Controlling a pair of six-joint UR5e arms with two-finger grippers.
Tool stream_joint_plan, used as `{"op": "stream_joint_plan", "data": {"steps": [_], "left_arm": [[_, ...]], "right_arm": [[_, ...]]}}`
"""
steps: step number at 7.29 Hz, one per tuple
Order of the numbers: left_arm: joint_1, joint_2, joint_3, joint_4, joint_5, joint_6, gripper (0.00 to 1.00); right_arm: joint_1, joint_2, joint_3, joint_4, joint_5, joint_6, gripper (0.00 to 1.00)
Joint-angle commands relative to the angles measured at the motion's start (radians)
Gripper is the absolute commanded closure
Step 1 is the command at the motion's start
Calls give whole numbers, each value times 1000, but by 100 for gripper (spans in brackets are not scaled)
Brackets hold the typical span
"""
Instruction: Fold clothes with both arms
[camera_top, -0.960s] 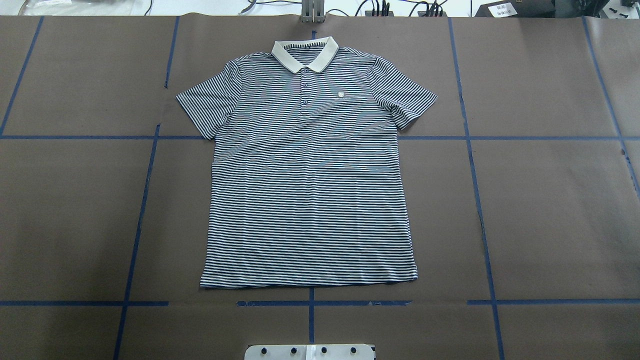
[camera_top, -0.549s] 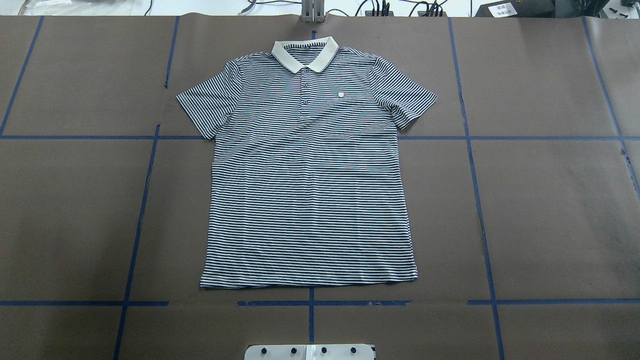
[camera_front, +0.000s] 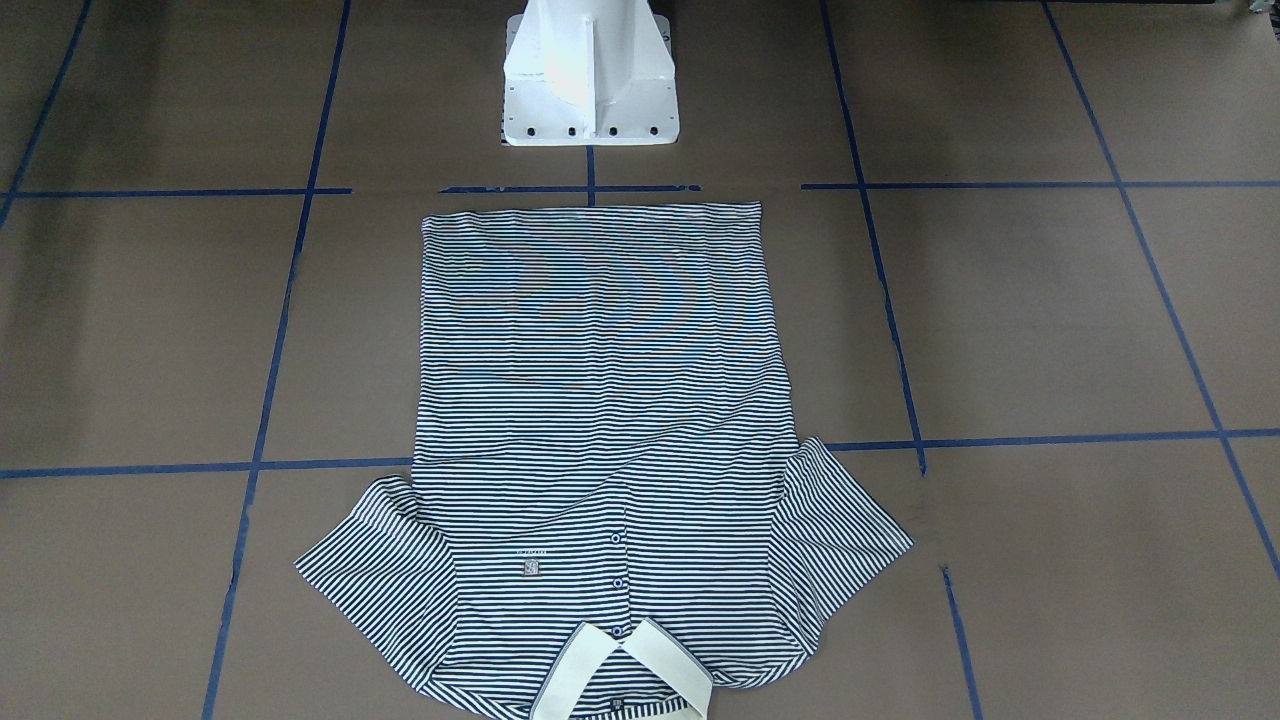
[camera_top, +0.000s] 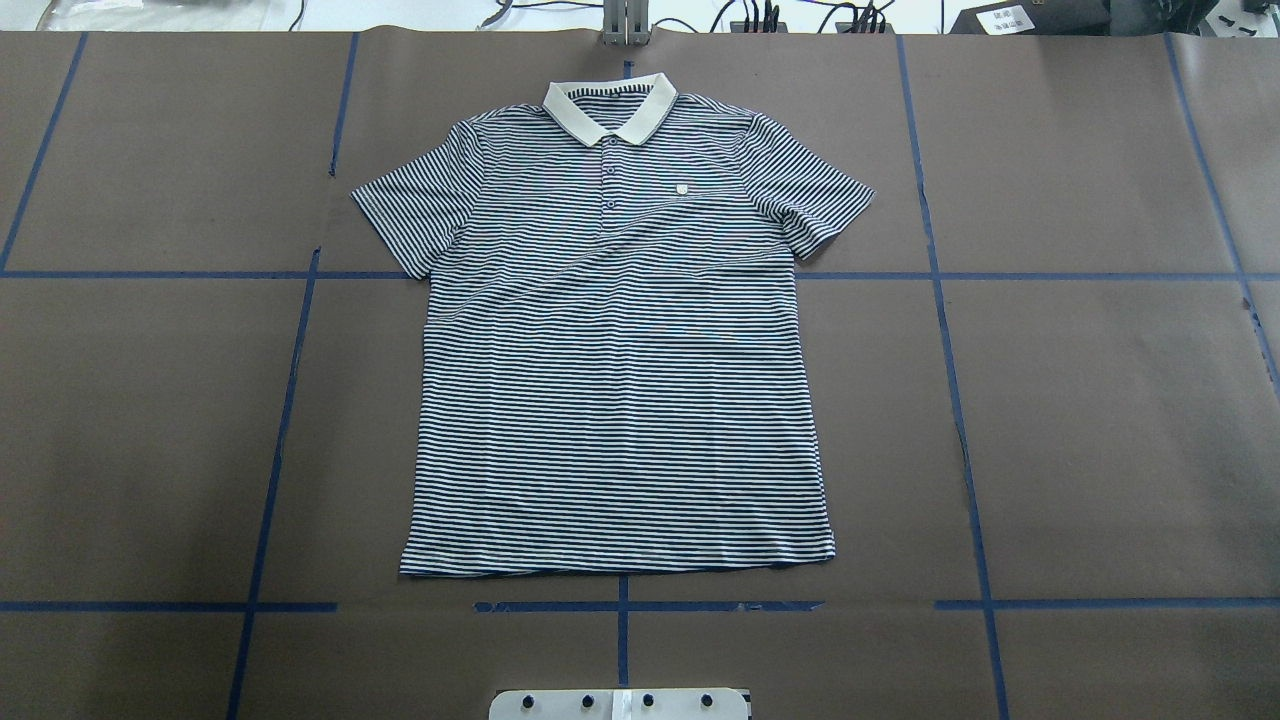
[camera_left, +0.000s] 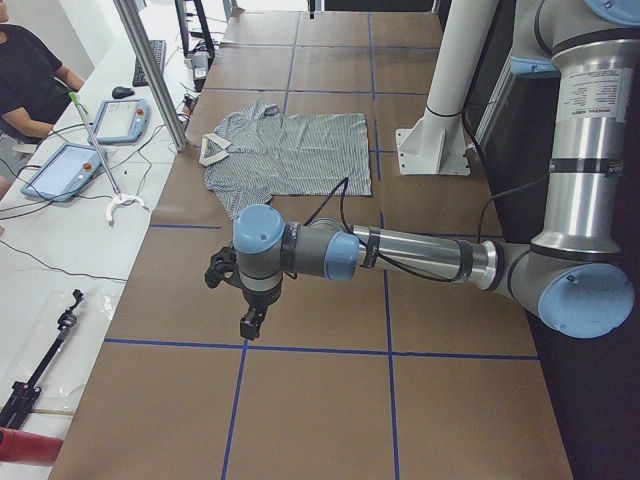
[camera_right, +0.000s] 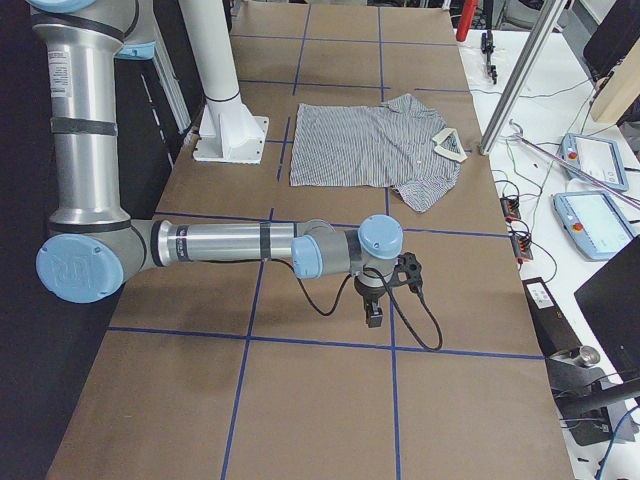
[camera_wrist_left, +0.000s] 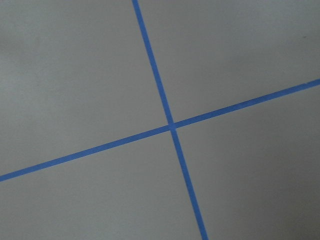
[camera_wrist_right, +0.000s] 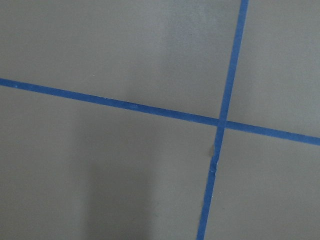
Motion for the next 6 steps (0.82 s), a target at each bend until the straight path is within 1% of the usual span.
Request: {"op": "stream_joint_plan", "data": {"steps": [1,2,3,4,5,6], "left_arm": [[23,-1,0,0,-46,-5,0],[24,-5,7,-2,-44,-57,0],[24,-5,0,-23,-46,-82,0],[24,4,1,-84,-46,-83,0],[26,3,-3,-109,-47,-85,0],[26,3,4,-114,-47,-80,0]], "right_arm": [[-111,79,-3,74,-2,183,0],[-204,165,-13,78,-5,315,0],[-260,275,-70,78,-15,470,0],[-306,408,-158,94,-21,596,0],[-337,486,-242,190,-80,775,3],[-376,511,-337,387,-164,956,3]]}}
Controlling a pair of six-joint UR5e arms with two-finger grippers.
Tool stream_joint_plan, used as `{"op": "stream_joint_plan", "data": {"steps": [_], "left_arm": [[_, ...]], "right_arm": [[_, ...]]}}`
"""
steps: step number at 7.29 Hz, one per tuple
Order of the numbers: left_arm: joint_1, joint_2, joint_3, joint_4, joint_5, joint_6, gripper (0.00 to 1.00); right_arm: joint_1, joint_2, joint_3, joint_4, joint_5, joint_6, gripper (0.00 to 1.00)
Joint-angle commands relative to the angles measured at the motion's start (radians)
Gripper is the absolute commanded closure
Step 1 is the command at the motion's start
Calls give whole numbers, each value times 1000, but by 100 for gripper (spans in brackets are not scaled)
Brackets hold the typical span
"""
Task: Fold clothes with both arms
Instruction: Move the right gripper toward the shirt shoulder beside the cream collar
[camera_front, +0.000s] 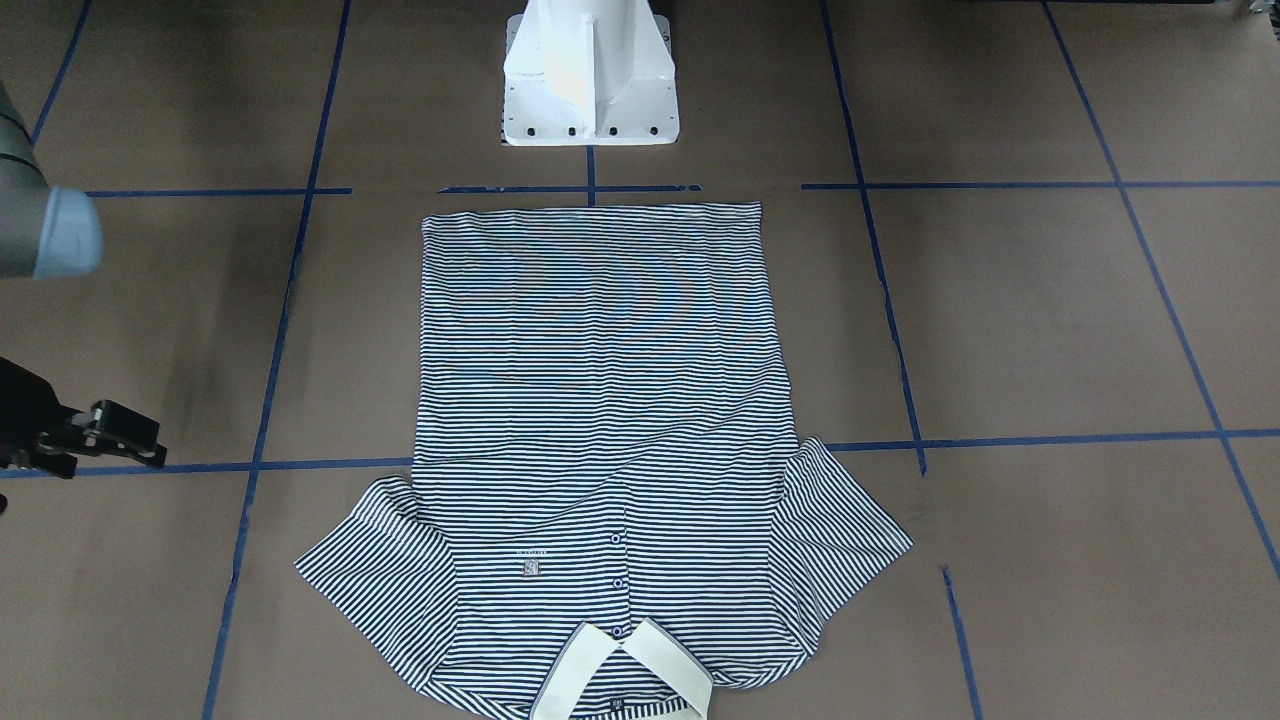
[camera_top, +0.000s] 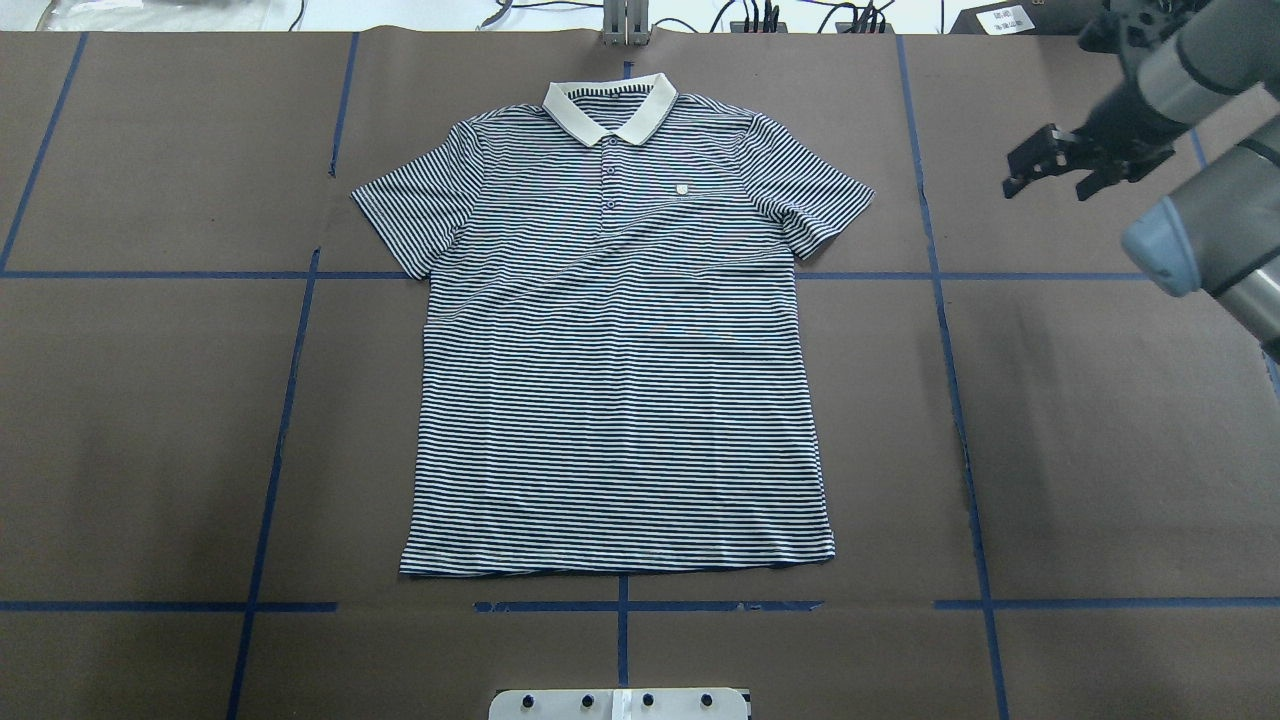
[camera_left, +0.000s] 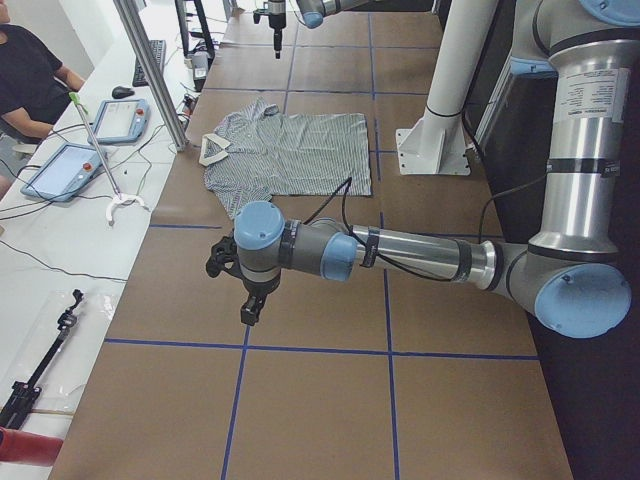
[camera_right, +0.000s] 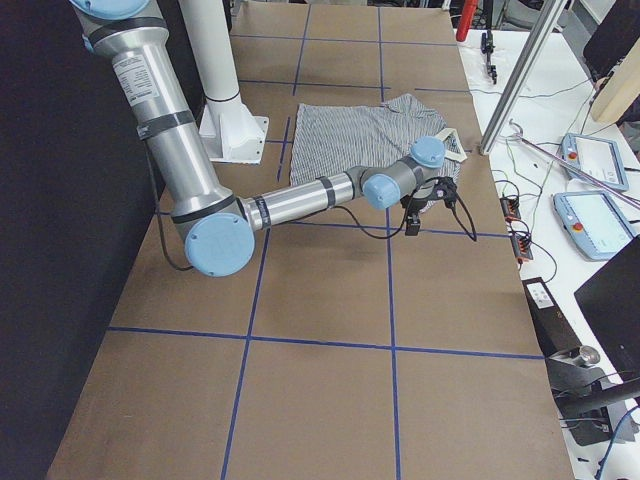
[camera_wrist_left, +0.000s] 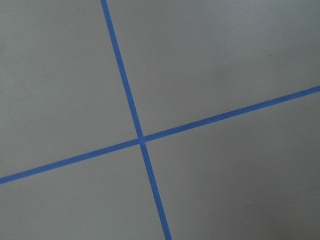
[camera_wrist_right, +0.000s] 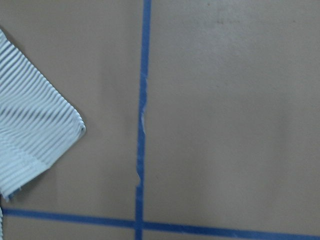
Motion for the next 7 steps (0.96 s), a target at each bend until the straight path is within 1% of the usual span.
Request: {"op": "stream_joint_plan", "data": {"steps": [1,2,4,5,6,7], "left_arm": [[2,1,4,-61,-31,-2,0],[2,5,10,-86,-77,-4,0],[2,5,10,-88,-77,-5,0],[2,7,10,-88,-79,-5,0],[2,7,4,-88,-80,-7,0],[2,7,3,-88,-80,-7,0]], "right_arm": [[-92,98,-214,327,-138,311,6],[-113,139,-255,333,-173,318,6],[-158,161,-273,333,-253,318,10],[-175,189,-301,333,-293,320,12],[-181,193,-312,333,-301,318,19],[-186,192,-312,333,-301,320,32]]}}
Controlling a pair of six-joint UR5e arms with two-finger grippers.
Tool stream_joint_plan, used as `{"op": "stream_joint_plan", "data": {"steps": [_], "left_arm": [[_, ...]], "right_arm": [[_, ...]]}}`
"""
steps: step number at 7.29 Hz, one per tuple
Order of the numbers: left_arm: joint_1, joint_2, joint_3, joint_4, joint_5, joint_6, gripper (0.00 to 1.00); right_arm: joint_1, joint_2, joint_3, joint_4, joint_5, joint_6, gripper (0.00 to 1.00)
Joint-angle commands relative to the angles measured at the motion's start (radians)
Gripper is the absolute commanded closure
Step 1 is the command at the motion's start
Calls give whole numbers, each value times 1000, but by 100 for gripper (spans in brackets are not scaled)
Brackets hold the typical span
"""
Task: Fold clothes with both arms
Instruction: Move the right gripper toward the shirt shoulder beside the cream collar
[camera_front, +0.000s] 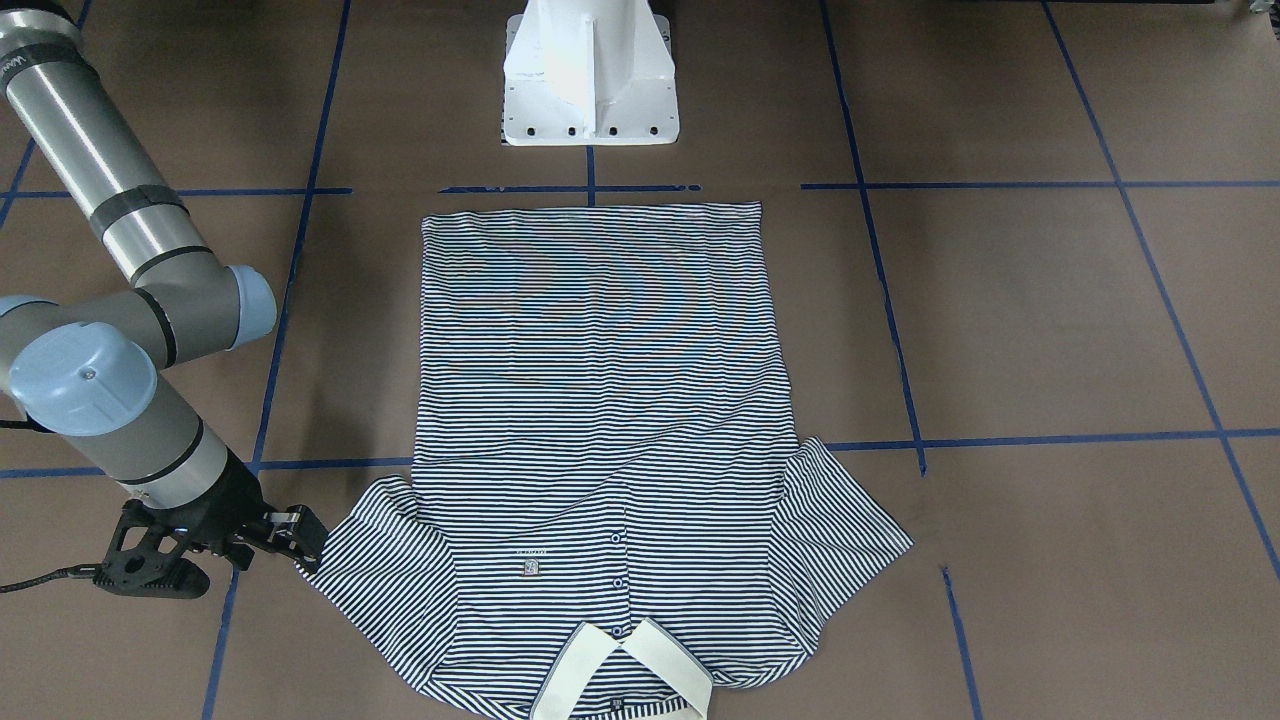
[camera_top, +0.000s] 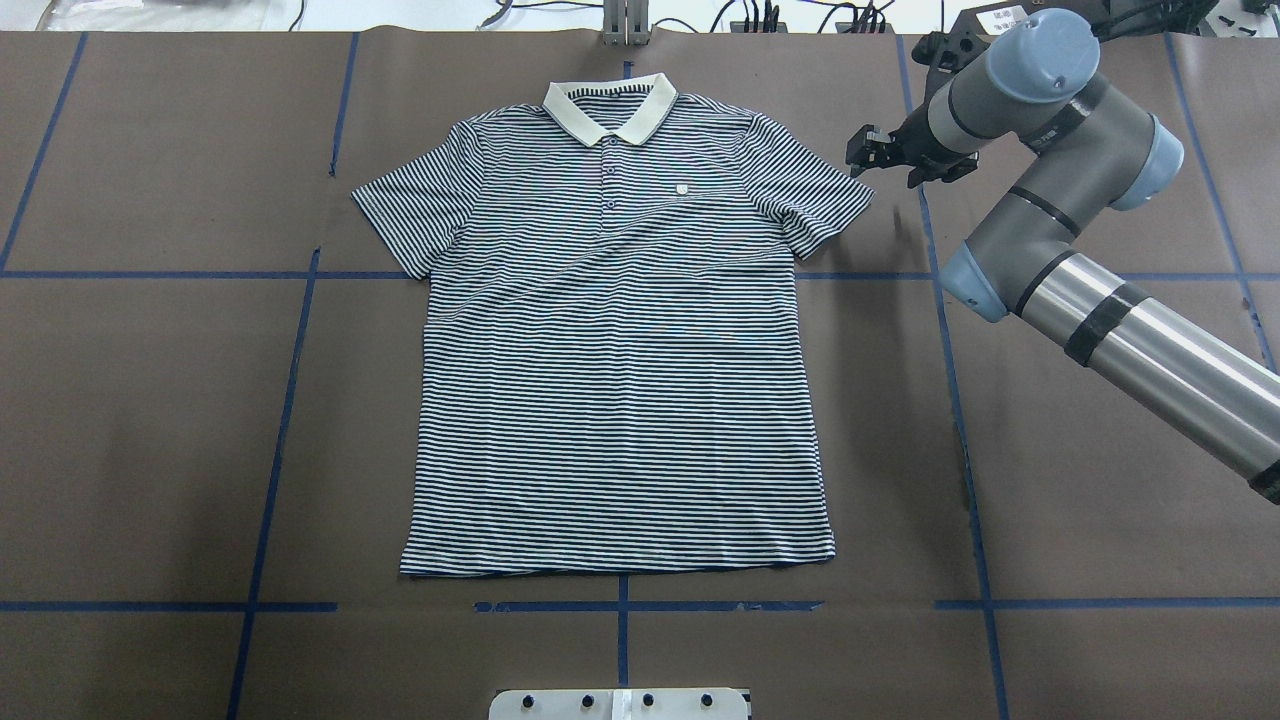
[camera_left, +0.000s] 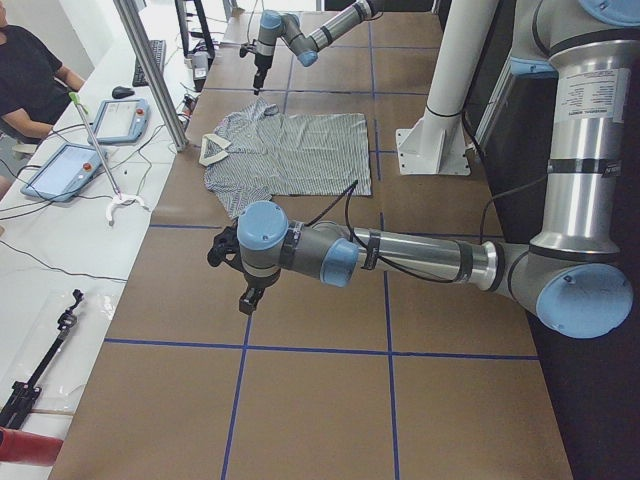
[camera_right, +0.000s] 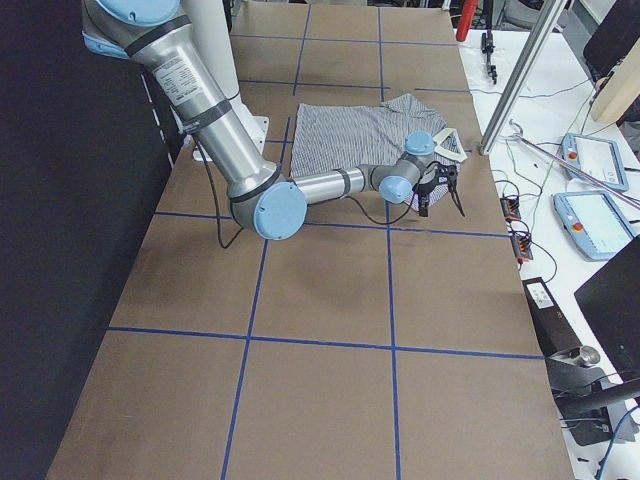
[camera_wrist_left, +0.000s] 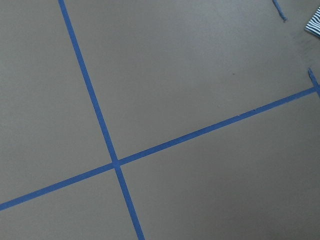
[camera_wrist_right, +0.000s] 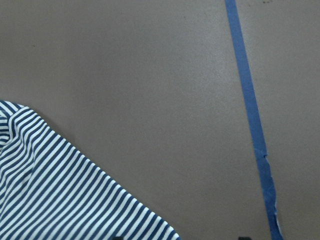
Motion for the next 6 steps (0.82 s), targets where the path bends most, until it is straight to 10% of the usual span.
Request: {"op": "stream_joint_plan", "data": {"steps": [1,4,5,6], "left_arm": [[0,0,0,0,-1,1,0],[0,0,0,0,-1,-1,0],[0,0,0,0,-1,1,0],[0,0,3,0,-1,-1,0]], "right_arm": [[-20,0,-11,0,-12,0,38],[-29,8,-32,-1,-39,0,49],[-29,9,-37,-3,-40,0,87],[-31,9,-37,-3,-40,1,100]]}}
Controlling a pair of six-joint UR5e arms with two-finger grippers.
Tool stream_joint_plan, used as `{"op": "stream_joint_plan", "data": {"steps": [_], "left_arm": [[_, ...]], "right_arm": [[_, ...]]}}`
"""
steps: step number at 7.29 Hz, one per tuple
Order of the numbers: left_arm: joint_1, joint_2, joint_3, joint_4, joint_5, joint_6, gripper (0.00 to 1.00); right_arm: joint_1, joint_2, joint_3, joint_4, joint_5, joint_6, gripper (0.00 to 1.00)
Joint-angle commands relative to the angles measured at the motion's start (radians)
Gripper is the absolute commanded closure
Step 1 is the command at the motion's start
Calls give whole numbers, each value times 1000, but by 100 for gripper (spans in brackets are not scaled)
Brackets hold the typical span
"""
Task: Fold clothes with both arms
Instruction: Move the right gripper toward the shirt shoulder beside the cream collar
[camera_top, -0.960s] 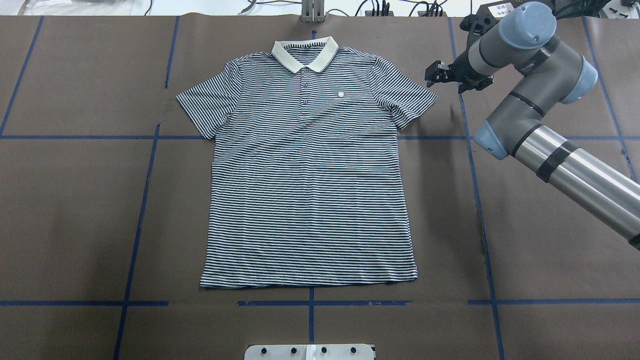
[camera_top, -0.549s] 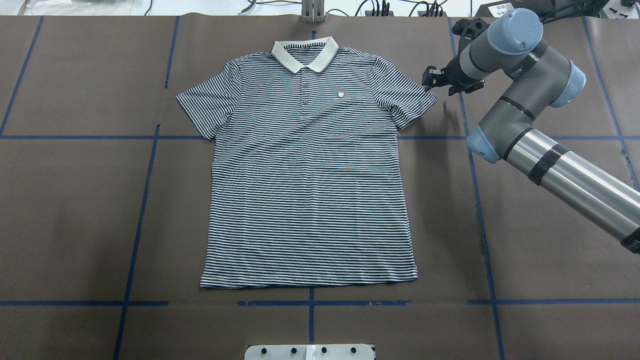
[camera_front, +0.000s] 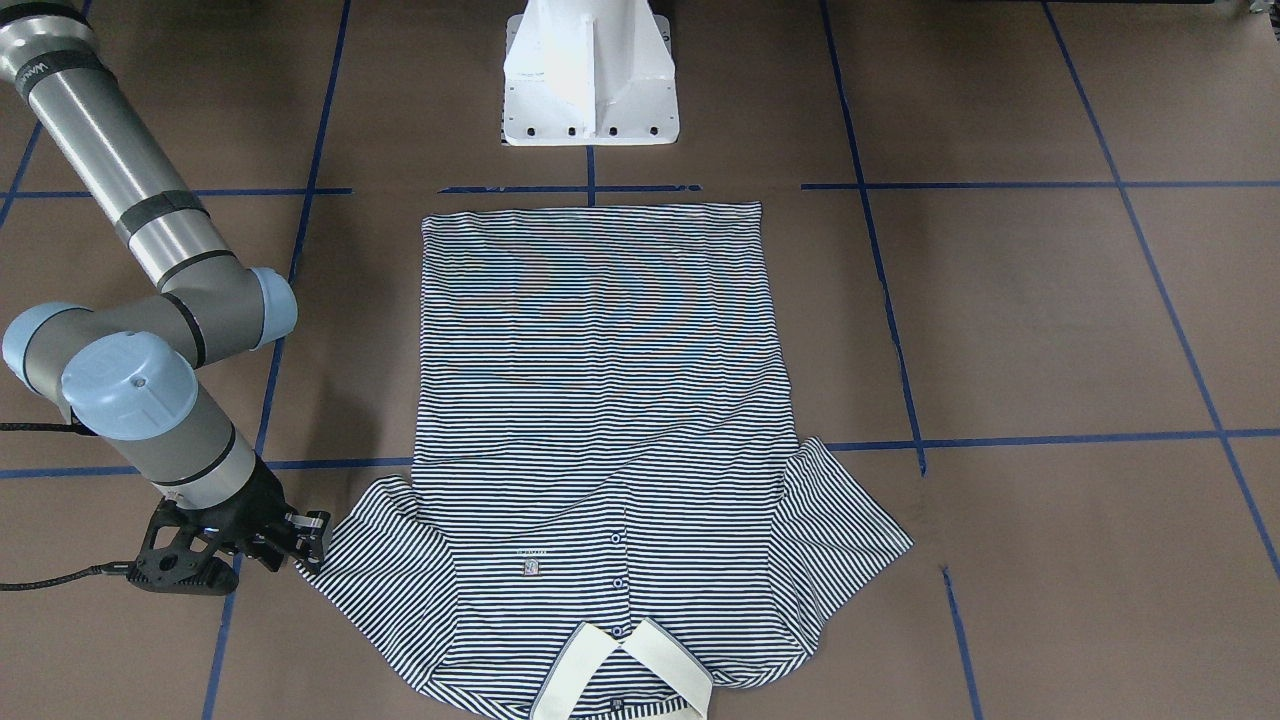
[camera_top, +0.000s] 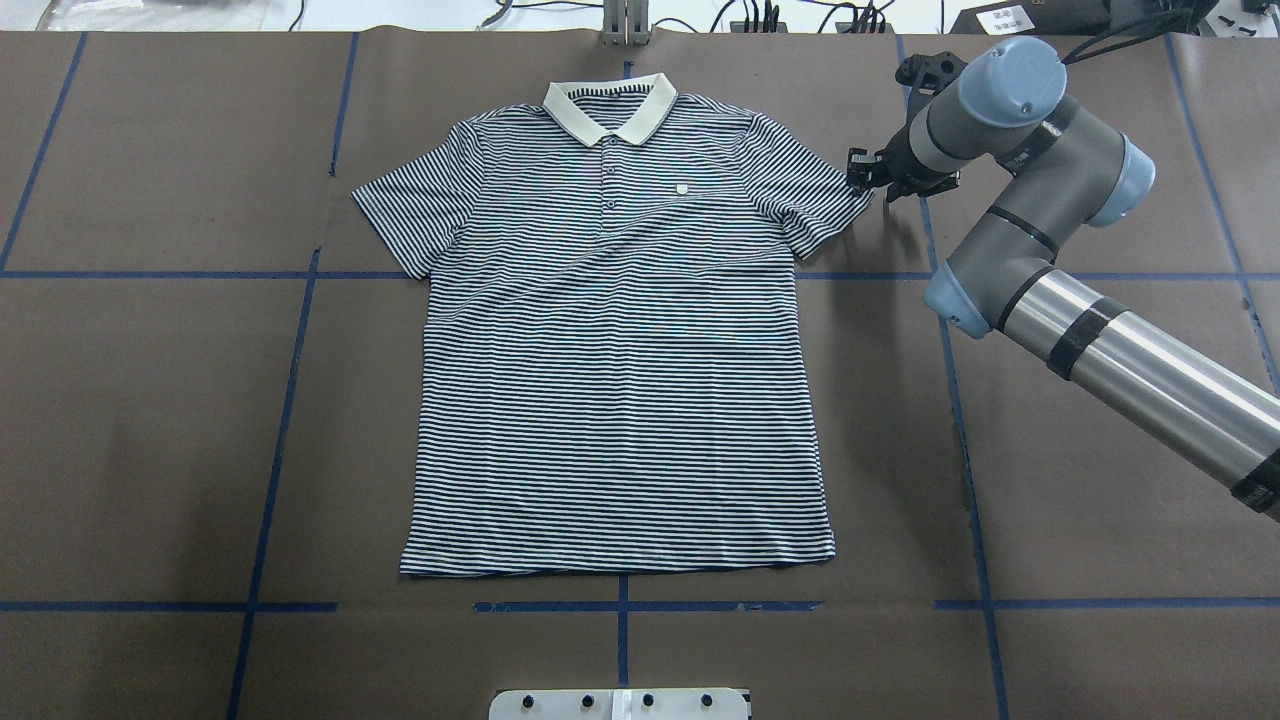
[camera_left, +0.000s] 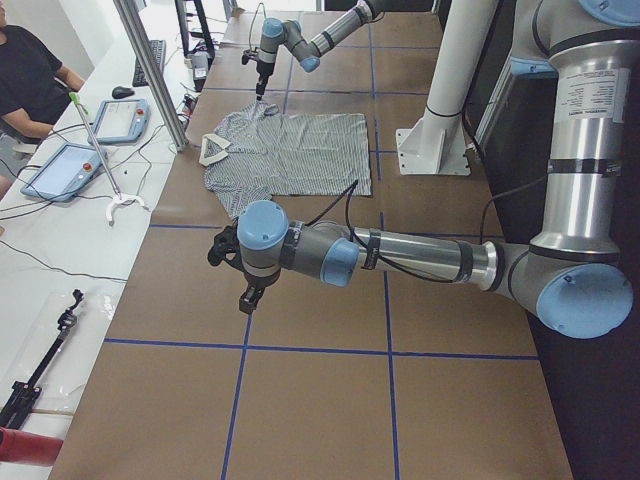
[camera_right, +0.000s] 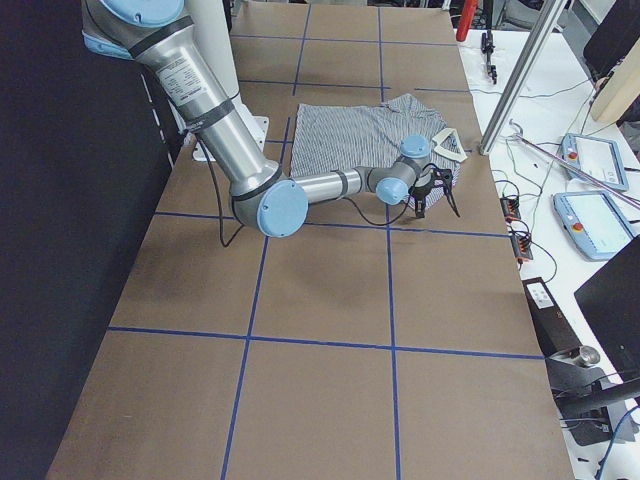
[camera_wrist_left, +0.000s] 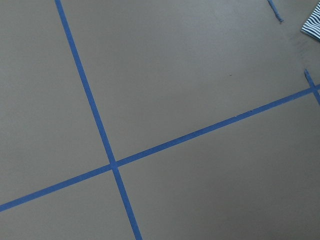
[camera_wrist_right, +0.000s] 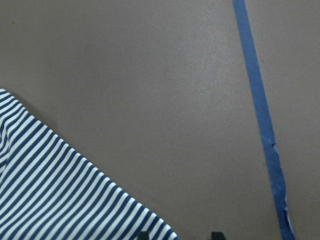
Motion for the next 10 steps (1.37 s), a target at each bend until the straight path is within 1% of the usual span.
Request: {"op": "stream_joint_plan", "data": {"steps": [1,3,4,5,6,7,9,10], "left_arm": [[0,0,4,0,0,1,0],[0,0,4,0,0,-1,0],[0,2,4,0,0,-1,0],[0,2,1,0,0,-1,0],[0,2,1,0,0,-1,0],[0,2,-2,0,0,-1,0],[0,2,-7,0,0,-1,0],[0,2,-9,0,0,-1,0]], "right_arm": [[0,13,-3,-2,-1,3,100],[-3,47,15,-2,6,51,100],[-18,59,61,-5,9,82,100],[-75,91,73,-10,0,178,100],[-93,128,63,-14,-7,213,100],[-98,142,54,-36,-38,219,100],[-116,309,-160,-34,-113,221,100],[-117,306,-175,-34,-124,219,100]]}}
